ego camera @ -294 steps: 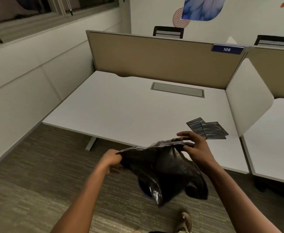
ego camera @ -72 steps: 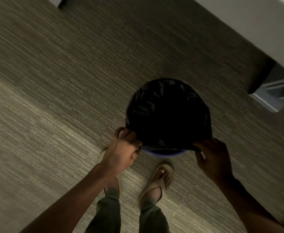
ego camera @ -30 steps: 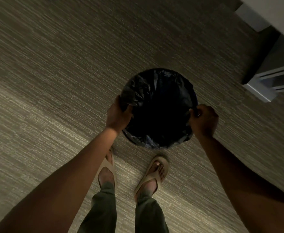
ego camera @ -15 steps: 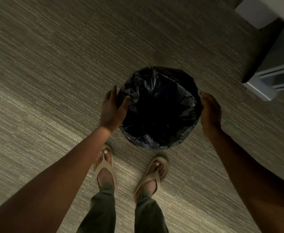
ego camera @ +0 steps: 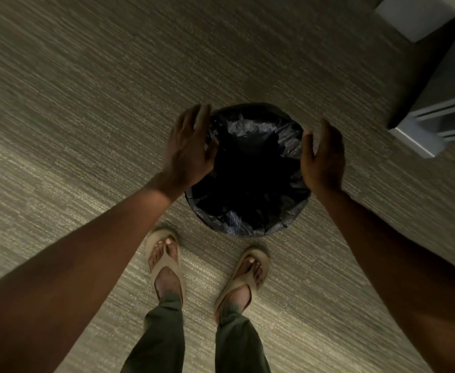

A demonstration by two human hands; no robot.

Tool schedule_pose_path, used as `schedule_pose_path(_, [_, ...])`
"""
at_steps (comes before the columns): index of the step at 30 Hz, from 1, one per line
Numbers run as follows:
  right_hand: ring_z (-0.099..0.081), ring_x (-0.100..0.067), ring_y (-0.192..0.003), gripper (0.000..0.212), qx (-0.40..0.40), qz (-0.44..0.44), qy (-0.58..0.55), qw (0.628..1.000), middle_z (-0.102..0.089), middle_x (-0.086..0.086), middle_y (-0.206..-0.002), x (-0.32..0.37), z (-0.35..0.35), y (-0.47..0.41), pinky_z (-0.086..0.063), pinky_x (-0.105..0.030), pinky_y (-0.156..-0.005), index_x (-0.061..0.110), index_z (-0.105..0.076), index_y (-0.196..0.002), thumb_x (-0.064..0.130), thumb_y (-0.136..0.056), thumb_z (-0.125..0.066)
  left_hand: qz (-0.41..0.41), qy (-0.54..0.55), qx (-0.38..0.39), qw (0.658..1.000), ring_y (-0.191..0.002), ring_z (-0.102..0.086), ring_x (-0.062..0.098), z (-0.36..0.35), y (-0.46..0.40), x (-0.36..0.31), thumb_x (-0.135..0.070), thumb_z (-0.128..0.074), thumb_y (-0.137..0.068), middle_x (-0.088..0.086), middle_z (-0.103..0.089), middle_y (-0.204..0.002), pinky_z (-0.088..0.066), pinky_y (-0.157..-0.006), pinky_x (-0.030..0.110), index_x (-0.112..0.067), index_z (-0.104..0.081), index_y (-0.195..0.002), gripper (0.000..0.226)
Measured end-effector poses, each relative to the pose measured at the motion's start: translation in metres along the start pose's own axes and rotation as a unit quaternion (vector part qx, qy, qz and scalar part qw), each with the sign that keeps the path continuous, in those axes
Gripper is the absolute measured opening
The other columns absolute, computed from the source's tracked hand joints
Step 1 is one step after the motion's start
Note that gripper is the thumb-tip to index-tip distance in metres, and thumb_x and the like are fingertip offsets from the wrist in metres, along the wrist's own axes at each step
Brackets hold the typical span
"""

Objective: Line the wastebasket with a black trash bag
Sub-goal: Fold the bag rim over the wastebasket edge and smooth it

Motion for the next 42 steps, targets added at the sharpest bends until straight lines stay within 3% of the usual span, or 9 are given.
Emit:
schedule_pose_path(2, [-0.05,-0.038,-0.138,0.054,-0.053,0.149,0.06,0.986,-0.055,-0.022,-0.147,0.031,0.01,0.022,-0.045,-0.05,-0.108,0.007,-0.052,-0.146,0.042,-0.106,-0.05,-0.137,-0.03,-0.007,0.99,-0.133,-0.051,0.042,0.001,0.013,-0.037,-0.027,-0.055,-0.095,0.021,-0.058,-0.142,-0.045,-0.11,0.048,-0.006,-0.053,-0.144,0.054])
schedule_pose_path(5, [-0.028,-0.038,-0.155,0.061,0.058,0.27,0.212,0.937,-0.042,-0.019,-0.16,0.046,-0.027,0.058,-0.028,-0.06,-0.12,0.009,-0.047,-0.151,0.045,-0.101,-0.05,-0.264,-0.033,0.137,0.954,-0.131,-0.056,0.038,-0.037,0.055,-0.082,-0.033,-0.058,-0.096,0.015,-0.066,-0.133,-0.039,-0.114,0.046,-0.012,-0.061,-0.137,0.046])
schedule_pose_path(8, [-0.005,-0.037,-0.161,0.083,0.155,0.211,0.31,0.914,-0.015,-0.018,-0.172,0.017,-0.046,0.063,-0.014,-0.067,-0.122,0.009,-0.027,-0.161,0.058,-0.097,-0.047,-0.237,-0.114,0.334,0.905,-0.148,-0.038,0.031,-0.087,0.095,-0.077,-0.057,-0.041,-0.102,0.008,-0.051,-0.154,-0.024,-0.124,0.045,-0.02,-0.043,-0.153,0.063])
schedule_pose_path(12, [0.005,-0.034,-0.161,0.091,0.19,0.173,0.335,0.906,-0.001,-0.014,-0.175,-0.003,-0.048,0.058,-0.013,-0.073,-0.12,0.01,-0.017,-0.164,0.064,-0.096,-0.044,-0.14,-0.114,0.418,0.89,-0.128,-0.058,0.034,-0.102,0.11,-0.051,-0.07,-0.034,-0.098,0.01,-0.064,-0.137,-0.045,-0.101,0.041,-0.024,-0.053,-0.139,0.065])
schedule_pose_path(21, [-0.025,-0.037,-0.157,0.066,0.161,0.31,0.229,0.909,-0.04,-0.019,-0.162,0.044,-0.054,0.117,-0.016,-0.067,-0.122,0.012,-0.053,-0.147,0.058,-0.103,-0.038,-0.208,-0.085,0.195,0.955,-0.118,-0.061,0.033,-0.061,0.046,-0.073,-0.045,-0.038,-0.103,0.012,-0.068,-0.125,-0.049,-0.099,0.042,-0.014,-0.061,-0.133,0.049])
schedule_pose_path(29, [-0.044,-0.041,-0.145,0.074,0.303,0.292,0.275,0.865,-0.057,-0.011,-0.151,0.014,-0.083,0.155,-0.013,-0.068,-0.122,0.027,-0.06,-0.142,0.073,-0.096,-0.026,-0.131,-0.246,0.27,0.922,-0.141,-0.045,0.038,-0.062,-0.016,-0.042,-0.031,-0.062,-0.093,0.015,-0.041,-0.159,-0.039,-0.115,0.047,-0.02,-0.023,-0.162,0.08])
schedule_pose_path(34, [-0.03,-0.036,-0.155,0.092,0.301,0.296,0.301,0.855,-0.047,-0.017,-0.158,0.02,-0.076,0.153,-0.007,-0.065,-0.124,0.016,-0.048,-0.153,0.077,-0.096,-0.008,-0.077,-0.195,0.255,0.944,-0.123,-0.063,0.038,-0.048,-0.037,-0.059,-0.03,-0.059,-0.095,0.013,-0.063,-0.138,-0.053,-0.097,0.046,-0.019,-0.057,-0.14,0.047])
schedule_pose_path(38, [-0.032,-0.038,-0.154,0.082,0.264,0.336,0.252,0.869,-0.043,-0.021,-0.16,0.038,-0.064,0.163,-0.019,-0.065,-0.123,0.014,-0.044,-0.155,0.071,-0.1,-0.025,-0.09,-0.159,0.256,0.949,-0.107,-0.067,0.04,-0.051,-0.038,-0.08,-0.032,-0.054,-0.098,0.016,-0.07,-0.114,-0.056,-0.085,0.044,-0.014,-0.07,-0.113,0.029])
schedule_pose_path(42, [-0.029,-0.038,-0.155,0.08,0.317,0.384,0.249,0.831,-0.039,-0.02,-0.163,0.039,-0.078,0.195,-0.018,-0.065,-0.124,0.018,-0.034,-0.16,0.071,-0.101,-0.027,-0.038,-0.066,0.26,0.962,-0.114,-0.064,0.038,-0.062,-0.052,-0.074,-0.029,-0.049,-0.101,0.015,-0.068,-0.124,-0.057,-0.091,0.049,-0.016,-0.059,-0.134,0.037])
Point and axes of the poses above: each hand's wrist, its own y-axis away from the middle knuckle, its own z-axis out of the back of the hand, x = y × z, the point moved 9 cm from there along -y, towards the middle knuckle
